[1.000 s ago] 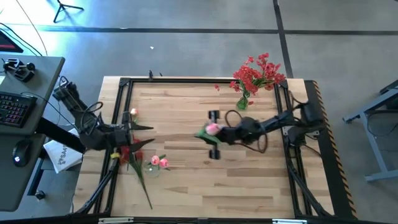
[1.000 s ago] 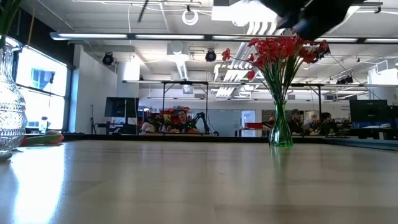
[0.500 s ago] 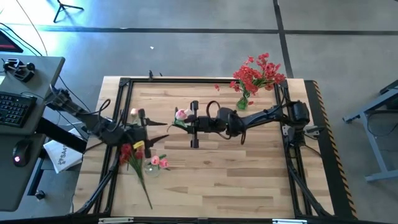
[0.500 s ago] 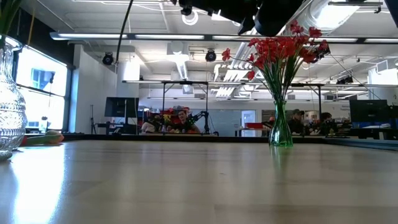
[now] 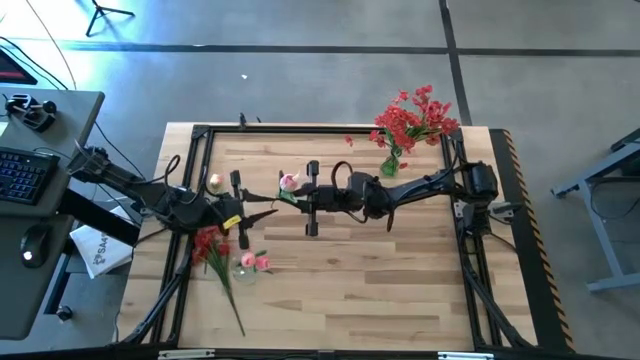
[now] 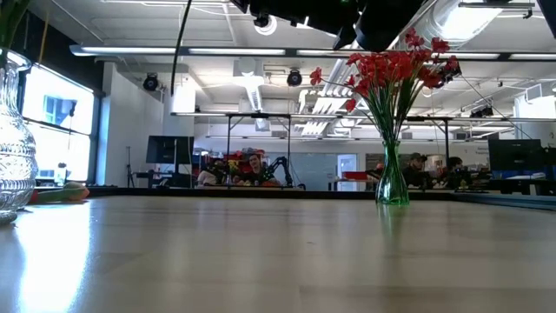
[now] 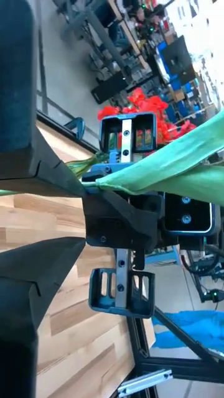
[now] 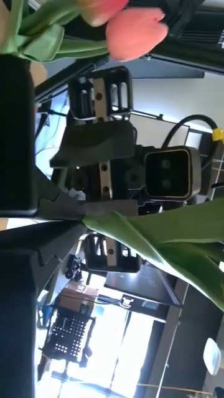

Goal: Sort flowers into vase by color
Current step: Put the pink flower into the transparent vase

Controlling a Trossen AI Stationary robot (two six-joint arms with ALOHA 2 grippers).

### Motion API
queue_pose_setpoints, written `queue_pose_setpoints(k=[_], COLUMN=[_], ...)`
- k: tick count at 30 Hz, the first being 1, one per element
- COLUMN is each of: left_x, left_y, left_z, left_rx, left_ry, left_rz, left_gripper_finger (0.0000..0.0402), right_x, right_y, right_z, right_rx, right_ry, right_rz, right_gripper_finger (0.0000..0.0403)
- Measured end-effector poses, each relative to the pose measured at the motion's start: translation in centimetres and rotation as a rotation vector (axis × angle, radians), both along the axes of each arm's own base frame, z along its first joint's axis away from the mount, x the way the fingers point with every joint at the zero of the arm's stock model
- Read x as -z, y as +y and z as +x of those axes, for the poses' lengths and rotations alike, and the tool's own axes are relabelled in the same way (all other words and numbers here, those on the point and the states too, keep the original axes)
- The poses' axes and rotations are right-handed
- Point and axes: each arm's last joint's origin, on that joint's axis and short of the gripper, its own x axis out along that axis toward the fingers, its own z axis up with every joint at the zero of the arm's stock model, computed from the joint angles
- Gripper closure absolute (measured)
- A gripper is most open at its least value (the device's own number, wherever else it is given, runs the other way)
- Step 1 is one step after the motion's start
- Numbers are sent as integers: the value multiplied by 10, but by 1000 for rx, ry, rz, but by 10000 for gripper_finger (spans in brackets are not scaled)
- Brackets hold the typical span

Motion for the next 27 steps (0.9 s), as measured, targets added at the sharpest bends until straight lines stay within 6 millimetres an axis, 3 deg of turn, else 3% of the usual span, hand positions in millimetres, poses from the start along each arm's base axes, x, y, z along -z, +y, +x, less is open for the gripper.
queue_pose_setpoints(k=[9, 20, 27], left_x=[0, 9, 8], left_y=[2, 9, 10], left_z=[-19, 9, 9], left_rx=[-7, -70, -95], left_ry=[42, 56, 50], left_rz=[-62, 10, 33], left_gripper_finger=[304, 268, 300], right_x=[2, 2, 2], right_y=[1, 1, 1], right_z=[1, 0, 1], right_rx=[-2, 1, 3], right_ry=[26, 17, 25], right_rz=[-1, -3, -3], right_gripper_finger=[403, 403, 402])
